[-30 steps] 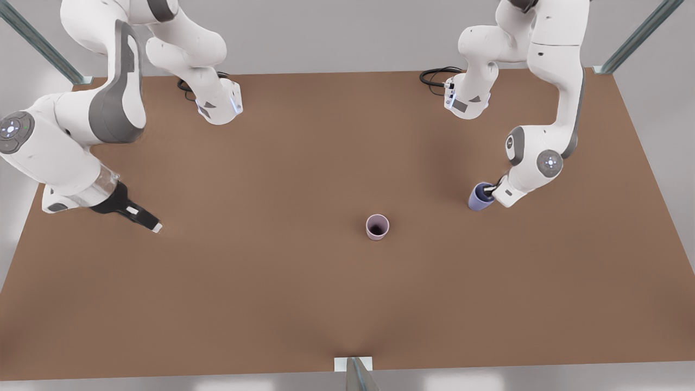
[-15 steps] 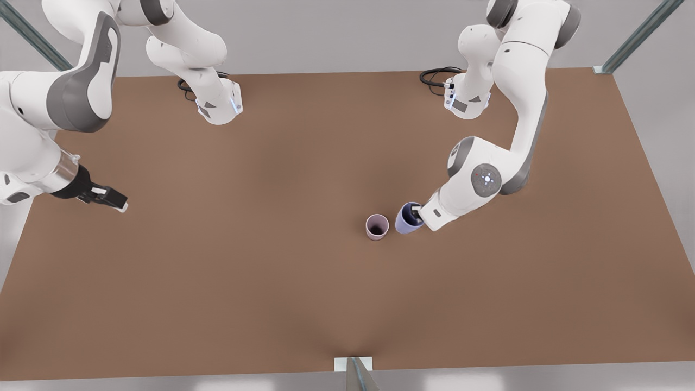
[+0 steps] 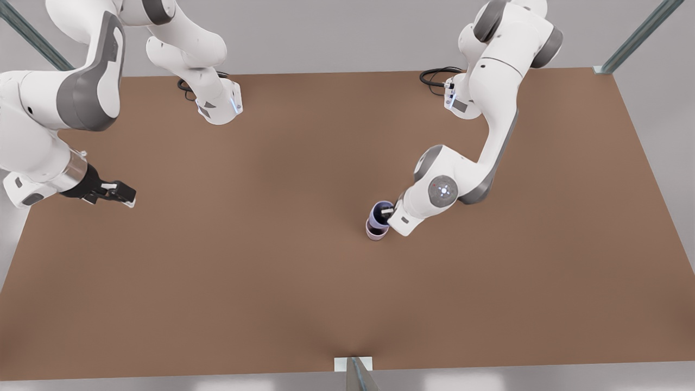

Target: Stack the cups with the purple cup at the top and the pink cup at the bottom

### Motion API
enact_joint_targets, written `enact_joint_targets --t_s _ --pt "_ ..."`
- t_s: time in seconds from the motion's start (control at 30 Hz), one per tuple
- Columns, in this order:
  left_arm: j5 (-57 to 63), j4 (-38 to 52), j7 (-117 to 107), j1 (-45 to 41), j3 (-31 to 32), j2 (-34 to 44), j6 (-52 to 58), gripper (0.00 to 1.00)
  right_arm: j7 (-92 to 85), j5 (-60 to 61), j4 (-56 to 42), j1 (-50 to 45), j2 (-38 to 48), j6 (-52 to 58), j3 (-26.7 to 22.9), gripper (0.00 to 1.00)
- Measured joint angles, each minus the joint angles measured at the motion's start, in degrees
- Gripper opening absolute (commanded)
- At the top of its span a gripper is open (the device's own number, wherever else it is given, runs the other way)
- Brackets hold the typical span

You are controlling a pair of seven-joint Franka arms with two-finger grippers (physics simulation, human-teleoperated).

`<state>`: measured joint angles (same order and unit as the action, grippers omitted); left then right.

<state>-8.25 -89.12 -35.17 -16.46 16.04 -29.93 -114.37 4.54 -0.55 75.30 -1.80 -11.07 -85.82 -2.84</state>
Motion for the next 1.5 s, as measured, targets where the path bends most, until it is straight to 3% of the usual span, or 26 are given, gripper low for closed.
enact_joint_targets --t_s 0.7,0.73,0.77,1.13,1.2,1.27,1.5 --pt "0.3 1.8 -11.1 -0.1 -0.4 -4.3 -0.2 0.21 -3.5 -1.0 -1.0 0.2 -0.3 2.7 0.7 1.0" --pt "0.3 1.8 -11.3 -0.1 -0.4 -4.5 -0.2 0.34 -3.6 -1.0 -1.0 0.3 -0.3 2.7 0.7 1.0" --pt "0.2 1.8 -11.5 -0.1 -0.4 -4.6 -0.2 0.38 -3.7 -1.0 -1.0 0.3 -0.3 2.7 0.7 1.0" --pt "0.2 1.9 -13.1 -0.1 -0.4 -4.6 -0.2 0.42 -4.3 -0.9 -1.0 0.2 -0.3 2.6 0.7 1.0" --pt "0.2 2.3 -13.3 -0.1 -0.4 -4.3 0.0 0.63 -4.4 -0.9 -1.0 0.2 -0.3 2.6 0.7 1.0" --pt "0.1 2.5 -13.5 -0.1 -0.4 -4.0 0.1 0.7 -4.5 -0.8 -1.0 0.3 -0.3 2.6 0.7 1.0" --pt "0.3 6.0 -14.1 0.0 -0.4 -3.7 2.8 0.71 -4.6 -0.7 -1.0 0.5 -0.4 2.4 0.7 1.0"
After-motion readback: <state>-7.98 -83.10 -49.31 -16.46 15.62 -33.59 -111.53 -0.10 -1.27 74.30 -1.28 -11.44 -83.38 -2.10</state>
